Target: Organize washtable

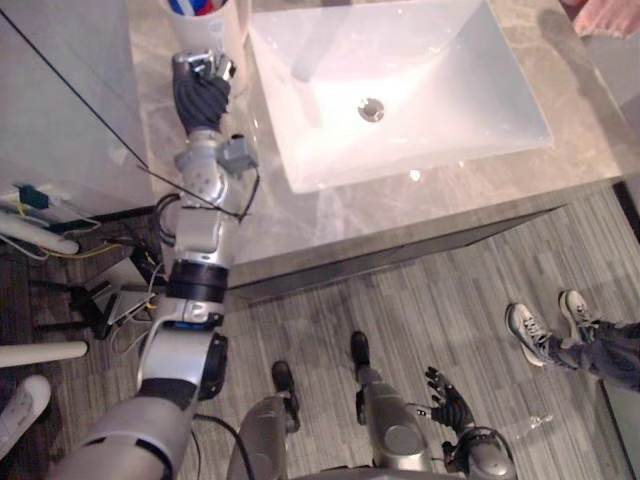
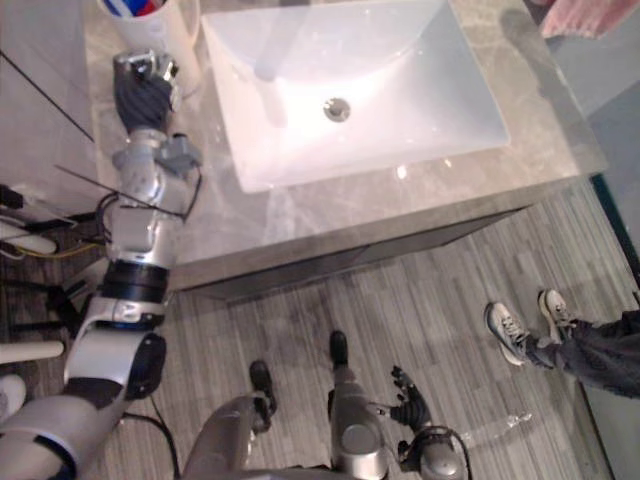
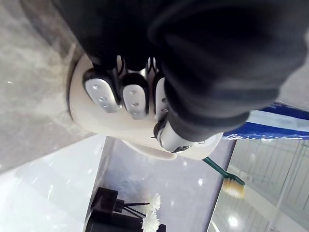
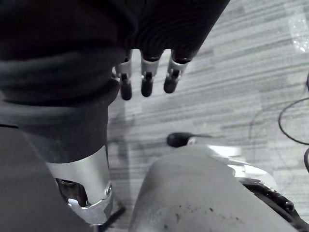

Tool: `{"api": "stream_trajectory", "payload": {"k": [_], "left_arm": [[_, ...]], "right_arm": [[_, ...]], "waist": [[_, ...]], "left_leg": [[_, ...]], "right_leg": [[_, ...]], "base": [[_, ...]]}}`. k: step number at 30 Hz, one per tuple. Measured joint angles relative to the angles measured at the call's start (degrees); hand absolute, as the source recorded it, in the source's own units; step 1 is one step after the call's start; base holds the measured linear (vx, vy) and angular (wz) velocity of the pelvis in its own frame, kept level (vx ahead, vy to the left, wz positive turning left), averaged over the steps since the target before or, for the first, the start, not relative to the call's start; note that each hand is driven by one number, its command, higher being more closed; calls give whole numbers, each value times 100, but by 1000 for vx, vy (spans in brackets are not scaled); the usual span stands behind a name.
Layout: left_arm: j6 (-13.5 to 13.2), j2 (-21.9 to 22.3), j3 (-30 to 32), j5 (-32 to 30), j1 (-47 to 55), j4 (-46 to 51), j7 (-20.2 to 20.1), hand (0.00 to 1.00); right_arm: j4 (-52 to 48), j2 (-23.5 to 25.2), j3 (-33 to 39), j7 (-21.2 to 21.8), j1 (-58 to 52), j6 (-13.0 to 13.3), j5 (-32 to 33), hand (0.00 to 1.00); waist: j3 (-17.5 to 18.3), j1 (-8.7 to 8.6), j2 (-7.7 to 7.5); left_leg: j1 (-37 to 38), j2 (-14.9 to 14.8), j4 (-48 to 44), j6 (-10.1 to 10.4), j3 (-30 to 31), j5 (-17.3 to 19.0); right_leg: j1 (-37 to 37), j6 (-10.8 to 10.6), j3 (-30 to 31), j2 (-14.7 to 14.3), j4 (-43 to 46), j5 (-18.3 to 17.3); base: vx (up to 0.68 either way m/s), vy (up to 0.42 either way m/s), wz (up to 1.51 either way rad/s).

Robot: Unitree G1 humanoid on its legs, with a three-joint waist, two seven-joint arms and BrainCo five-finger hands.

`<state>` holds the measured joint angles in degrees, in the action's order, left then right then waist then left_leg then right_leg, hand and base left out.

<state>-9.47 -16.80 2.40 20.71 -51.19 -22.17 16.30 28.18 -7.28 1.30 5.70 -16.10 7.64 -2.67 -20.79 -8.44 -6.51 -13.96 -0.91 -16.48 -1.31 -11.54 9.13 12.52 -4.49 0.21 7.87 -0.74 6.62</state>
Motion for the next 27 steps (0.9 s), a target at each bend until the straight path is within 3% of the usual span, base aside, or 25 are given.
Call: {"api": "stream_trajectory", "payload": {"k": [8,15,22,27], "left_arm": [[3,-2,-58,-17,12,11,-2,100],[-4,265,-714,-114,1168,1599,-275,100],[-122,317,-1090,-107,2812,3107,-921,100],[-263,308,-674,-37,4077,3874,-1248,100]], "right_arm": [[3,1,-11,-51,0,0,37,0],[203,3,-160,-39,13,-18,36,0],[403,-64,-174,61,-3,-41,32,0],[529,-52,-188,89,-37,-77,29,0]], "waist": [[-18,4,30],[-35,146,232],[377,373,600],[782,531,632]], "left_leg": [[-14,-4,-45,6,30,25],[266,19,74,8,191,18],[667,84,433,65,448,-96],[1010,87,651,108,598,-159]], "right_leg": [[-23,-29,-23,-11,-1,18],[-339,-37,-183,-9,-2,-68],[-681,-77,-441,21,71,-283],[-969,-67,-560,14,116,-438]], "base": [[1,10,1],[18,12,10],[49,-12,20],[28,-36,16]]}}
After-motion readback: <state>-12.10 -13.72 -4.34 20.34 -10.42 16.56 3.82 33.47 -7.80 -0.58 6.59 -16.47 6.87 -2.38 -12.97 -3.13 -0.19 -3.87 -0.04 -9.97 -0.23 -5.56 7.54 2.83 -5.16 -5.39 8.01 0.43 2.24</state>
